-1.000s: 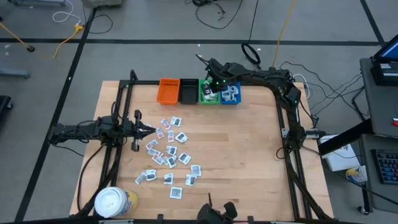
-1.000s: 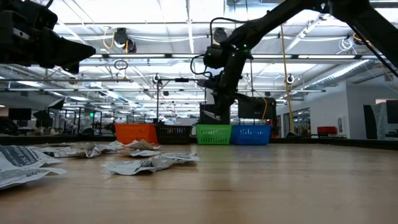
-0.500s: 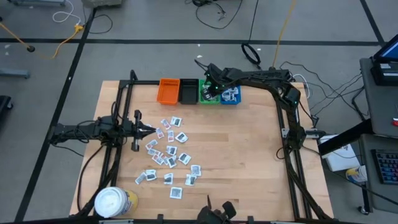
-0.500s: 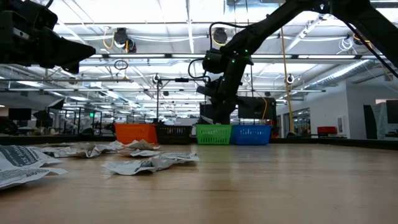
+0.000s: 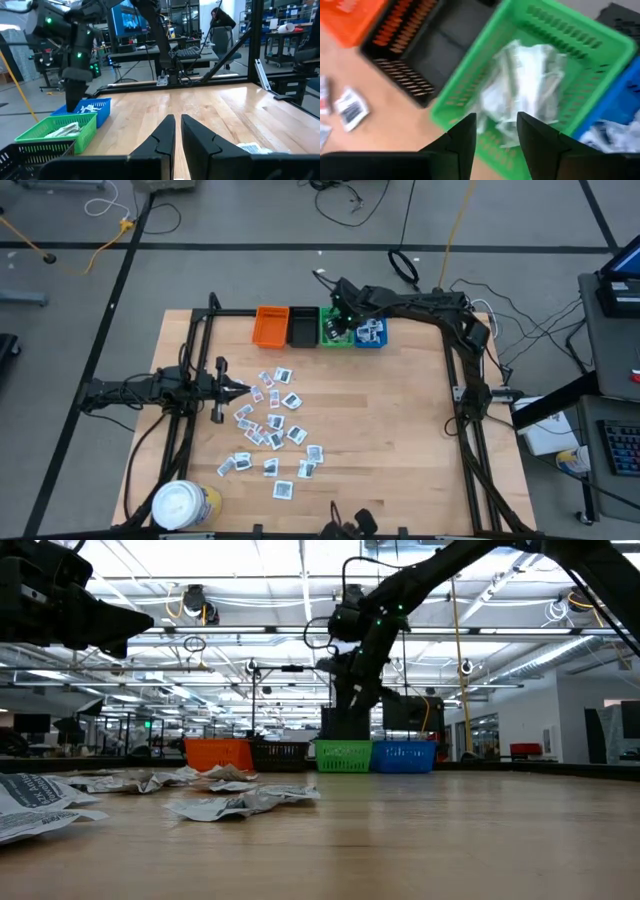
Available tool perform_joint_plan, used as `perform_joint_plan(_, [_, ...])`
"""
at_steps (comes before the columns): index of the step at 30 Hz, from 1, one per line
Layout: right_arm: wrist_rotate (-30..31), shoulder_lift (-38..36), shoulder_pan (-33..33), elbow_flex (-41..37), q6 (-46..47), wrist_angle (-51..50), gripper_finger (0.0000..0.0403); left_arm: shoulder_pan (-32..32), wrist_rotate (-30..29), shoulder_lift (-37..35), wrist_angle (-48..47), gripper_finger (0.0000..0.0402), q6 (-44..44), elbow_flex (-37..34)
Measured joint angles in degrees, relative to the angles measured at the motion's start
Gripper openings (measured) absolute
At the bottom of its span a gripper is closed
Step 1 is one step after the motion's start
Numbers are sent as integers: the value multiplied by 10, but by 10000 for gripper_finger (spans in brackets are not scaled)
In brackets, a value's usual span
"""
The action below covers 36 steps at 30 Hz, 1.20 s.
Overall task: Pick & Place First Aid Supplies
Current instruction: Put the blue packet into the black bin
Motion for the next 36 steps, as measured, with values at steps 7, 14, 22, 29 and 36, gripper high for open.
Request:
perform_joint_plan(7, [0,-33,40,0,-39,8,139,0,0,0,0,37,0,0])
perform_joint_plan(14, [14,-63,72,-66,-103,124,139,0,0,0,0,37,0,0])
perform_joint_plan(22, [33,-216,72,-316,-180,401,139,0,0,0,0,37,0,0])
perform_joint_plan(29, [80,-373,58,-533,-312,589,139,0,0,0,0,37,0,0])
perform_joint_plan(36, [76,-520,56,-686,-336,674,139,0,0,0,0,37,0,0])
